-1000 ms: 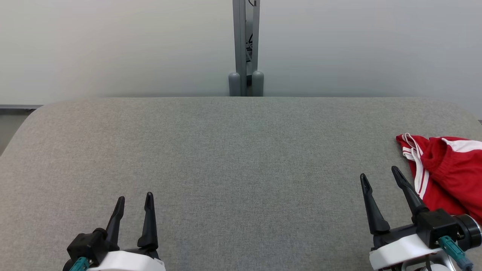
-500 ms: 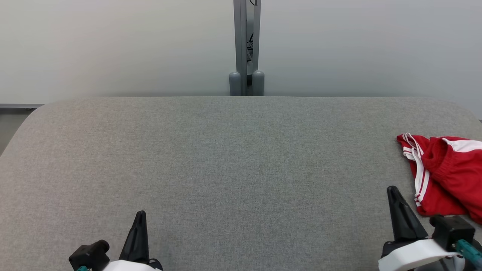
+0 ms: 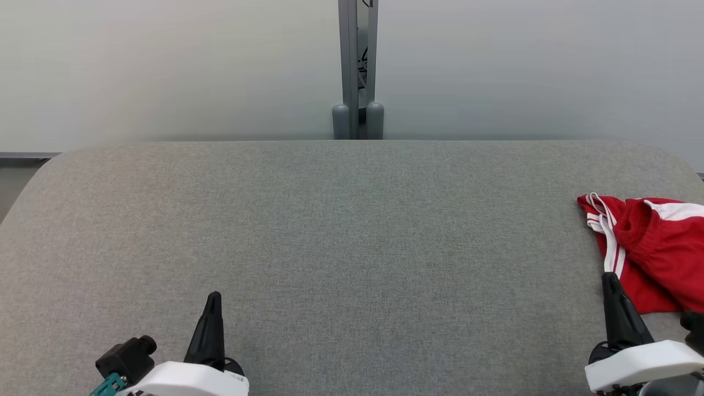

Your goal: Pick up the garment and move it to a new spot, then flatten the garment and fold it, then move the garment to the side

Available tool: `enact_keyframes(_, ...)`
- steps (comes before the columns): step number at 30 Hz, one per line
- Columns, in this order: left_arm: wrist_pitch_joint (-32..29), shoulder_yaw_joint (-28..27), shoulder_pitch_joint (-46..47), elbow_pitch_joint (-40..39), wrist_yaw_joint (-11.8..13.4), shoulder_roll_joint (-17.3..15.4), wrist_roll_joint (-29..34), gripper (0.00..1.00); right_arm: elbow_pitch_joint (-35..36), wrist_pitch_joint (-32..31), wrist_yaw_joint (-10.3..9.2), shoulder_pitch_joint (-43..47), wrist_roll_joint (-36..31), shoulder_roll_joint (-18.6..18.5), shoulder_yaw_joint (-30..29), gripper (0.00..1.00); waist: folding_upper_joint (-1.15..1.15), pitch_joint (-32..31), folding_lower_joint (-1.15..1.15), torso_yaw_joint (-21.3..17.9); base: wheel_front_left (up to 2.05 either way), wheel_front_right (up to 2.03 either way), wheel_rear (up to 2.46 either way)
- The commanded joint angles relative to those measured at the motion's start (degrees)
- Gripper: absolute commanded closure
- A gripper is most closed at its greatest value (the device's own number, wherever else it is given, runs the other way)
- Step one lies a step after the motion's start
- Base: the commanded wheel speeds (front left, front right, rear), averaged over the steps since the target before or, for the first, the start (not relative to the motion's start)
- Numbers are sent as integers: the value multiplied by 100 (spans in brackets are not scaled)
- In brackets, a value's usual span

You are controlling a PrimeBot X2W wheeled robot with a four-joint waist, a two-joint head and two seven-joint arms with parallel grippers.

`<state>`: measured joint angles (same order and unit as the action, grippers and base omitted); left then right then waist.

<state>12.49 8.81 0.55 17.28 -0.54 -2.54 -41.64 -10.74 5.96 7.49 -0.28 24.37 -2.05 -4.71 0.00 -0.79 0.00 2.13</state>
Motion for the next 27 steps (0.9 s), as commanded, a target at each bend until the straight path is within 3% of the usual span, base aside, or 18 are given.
enact_keyframes(1, -33, 49, 244, -60, -75, -13, -357, 100, 100, -149, 1, -57, 436, -47, -166, 100, 0, 3, 0, -7, 0, 0, 0)
enact_keyframes(10, -108, 147, 393, -26, -165, -17, -1049, 100, 118, -463, 1, -46, 1296, -55, -455, 100, 0, 12, 0, -25, 0, 0, 0)
enact_keyframes(21, -277, 365, 716, 62, -349, -26, -2552, 100, 154, -1151, 1, -28, 3155, -75, -1101, 100, 0, 33, 0, -74, 0, 0, 0)
enact_keyframes(27, -309, 413, 805, 84, -389, -28, -2894, 100, 162, -1309, 1, -24, 3577, -79, -1245, 100, 0, 39, 0, -86, 0, 0, 0)
